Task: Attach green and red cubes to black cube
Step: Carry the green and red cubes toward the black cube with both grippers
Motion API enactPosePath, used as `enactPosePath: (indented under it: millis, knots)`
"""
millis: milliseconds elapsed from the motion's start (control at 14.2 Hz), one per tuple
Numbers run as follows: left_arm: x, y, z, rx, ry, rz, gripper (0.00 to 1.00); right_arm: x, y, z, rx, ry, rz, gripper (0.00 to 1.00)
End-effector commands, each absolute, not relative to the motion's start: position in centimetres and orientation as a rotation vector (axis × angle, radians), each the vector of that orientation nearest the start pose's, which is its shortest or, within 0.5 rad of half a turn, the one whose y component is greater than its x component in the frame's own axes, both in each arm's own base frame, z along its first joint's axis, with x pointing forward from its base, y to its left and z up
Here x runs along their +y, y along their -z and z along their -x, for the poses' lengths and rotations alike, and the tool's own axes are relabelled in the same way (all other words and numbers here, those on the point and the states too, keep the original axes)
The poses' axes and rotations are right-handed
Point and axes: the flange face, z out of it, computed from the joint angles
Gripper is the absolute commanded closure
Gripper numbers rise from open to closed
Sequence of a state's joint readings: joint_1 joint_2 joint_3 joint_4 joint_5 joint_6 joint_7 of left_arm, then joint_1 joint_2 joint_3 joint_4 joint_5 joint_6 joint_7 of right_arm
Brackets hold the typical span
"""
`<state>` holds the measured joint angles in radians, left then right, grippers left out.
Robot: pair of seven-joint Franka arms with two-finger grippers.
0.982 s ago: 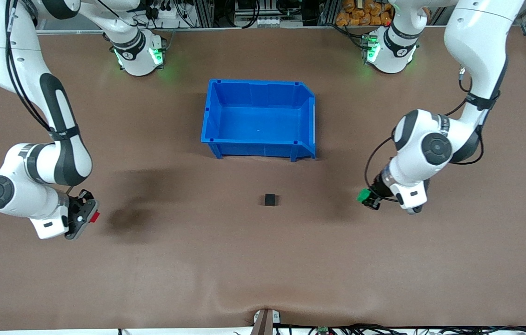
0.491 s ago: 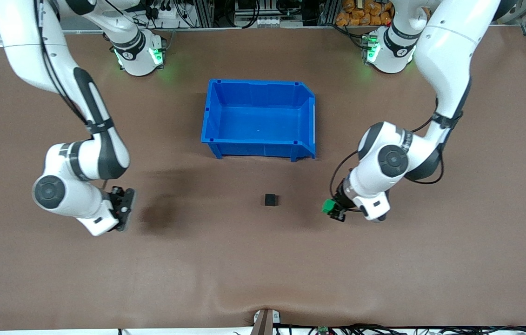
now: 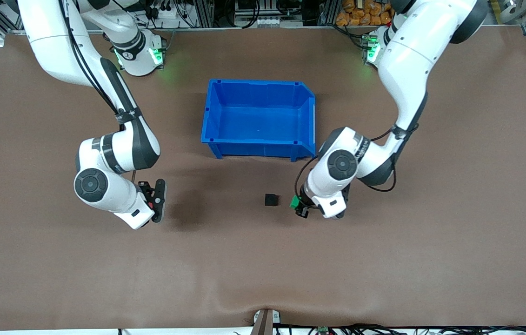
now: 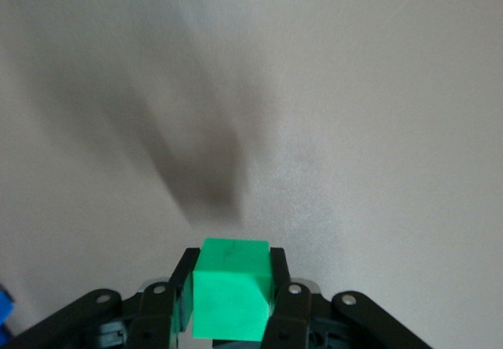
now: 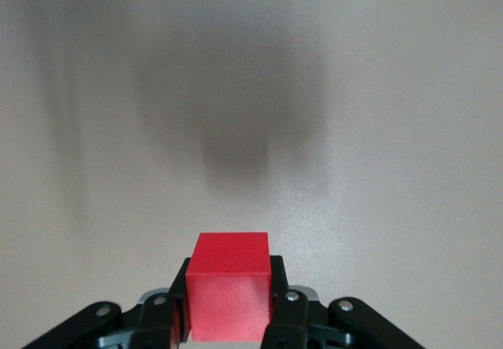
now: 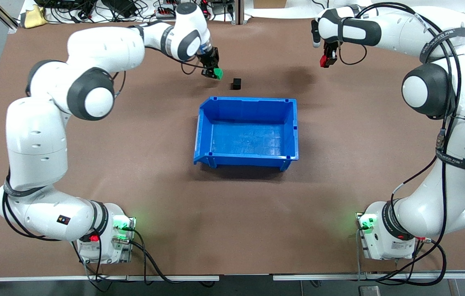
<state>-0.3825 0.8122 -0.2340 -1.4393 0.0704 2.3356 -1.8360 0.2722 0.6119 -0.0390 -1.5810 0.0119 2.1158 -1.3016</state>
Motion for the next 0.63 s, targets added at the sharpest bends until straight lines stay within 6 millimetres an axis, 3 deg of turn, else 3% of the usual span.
enactPosePath:
  millis: [0, 140, 561]
  knots:
    - [-40.7, -20.7, -62.2, -1.925, -0.056, 2.605, 1.00, 16.3, -27.8, -66.8, -2.171, -0.127, 2.222, 1.00]
    - [-41.8, -19.7, -61.9, -1.981, -0.026, 2.548, 1.00, 16.7, -27.8, -66.7, -2.173, -0.132, 2.215, 1.00]
    - [-43.6, -19.6, -60.8, -2.101, 0.004, 2.447, 1.00, 17.0, -28.3, -66.9, -2.189, -0.120, 2.207, 1.00]
